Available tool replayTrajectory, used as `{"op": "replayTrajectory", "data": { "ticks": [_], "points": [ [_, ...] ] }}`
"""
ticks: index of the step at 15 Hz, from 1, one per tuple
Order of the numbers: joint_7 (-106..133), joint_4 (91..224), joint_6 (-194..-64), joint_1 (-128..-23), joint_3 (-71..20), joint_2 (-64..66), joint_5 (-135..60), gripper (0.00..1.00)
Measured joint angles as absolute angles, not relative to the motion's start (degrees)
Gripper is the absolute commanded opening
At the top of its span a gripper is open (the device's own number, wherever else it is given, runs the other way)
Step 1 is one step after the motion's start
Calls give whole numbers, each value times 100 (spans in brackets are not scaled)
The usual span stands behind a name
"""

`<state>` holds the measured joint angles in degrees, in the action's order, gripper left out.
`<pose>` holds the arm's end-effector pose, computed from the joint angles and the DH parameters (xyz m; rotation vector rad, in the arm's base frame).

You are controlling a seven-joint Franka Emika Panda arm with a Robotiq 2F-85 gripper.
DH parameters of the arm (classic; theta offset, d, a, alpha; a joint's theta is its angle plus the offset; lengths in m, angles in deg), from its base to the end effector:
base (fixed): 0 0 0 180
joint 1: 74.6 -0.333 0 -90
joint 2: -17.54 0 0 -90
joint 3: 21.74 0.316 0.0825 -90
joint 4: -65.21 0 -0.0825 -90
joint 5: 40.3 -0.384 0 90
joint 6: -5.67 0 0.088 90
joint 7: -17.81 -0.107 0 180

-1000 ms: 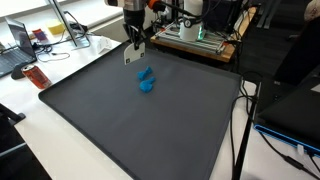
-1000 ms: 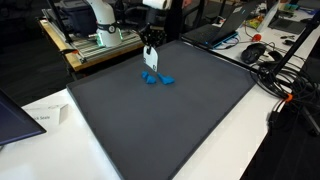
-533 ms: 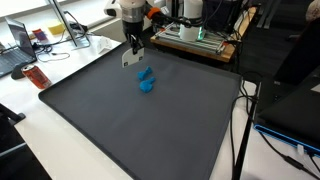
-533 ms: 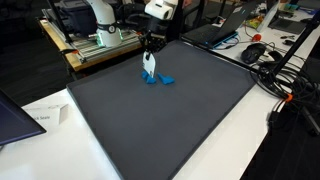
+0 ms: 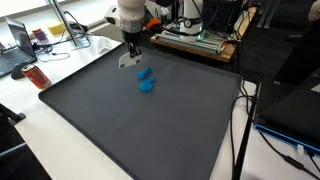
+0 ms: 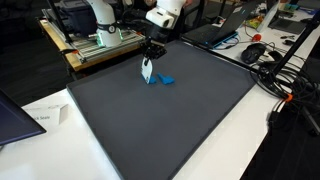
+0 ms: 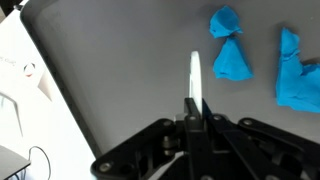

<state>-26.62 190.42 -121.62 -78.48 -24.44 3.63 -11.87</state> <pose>0.5371 -0.0041 0.2636 2.6629 -0.5524 -0.0590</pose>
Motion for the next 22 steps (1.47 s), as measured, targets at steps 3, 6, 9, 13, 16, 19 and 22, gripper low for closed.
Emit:
{"op": "replayTrajectory", "data": {
  "ticks": [3, 6, 9, 13, 16, 19, 22],
  "points": [
    [-3027, 18978, -12131, -7944, -2521, 219, -1038, 1],
    [-3423, 18941, -12130, -8025, -2595, 103, -808, 1],
    [-3776, 18939, -12130, -8076, -2640, 22, -571, 1],
    [-3864, 18939, -12127, -8121, -2624, -83, -541, 1],
    [-3958, 18936, -12083, -8226, -2624, -114, -442, 1],
    [-4092, 18894, -11882, -8357, -2618, -84, -223, 1],
    [-4109, 18843, -11645, -8427, -2572, 43, -188, 1]
  ]
}}
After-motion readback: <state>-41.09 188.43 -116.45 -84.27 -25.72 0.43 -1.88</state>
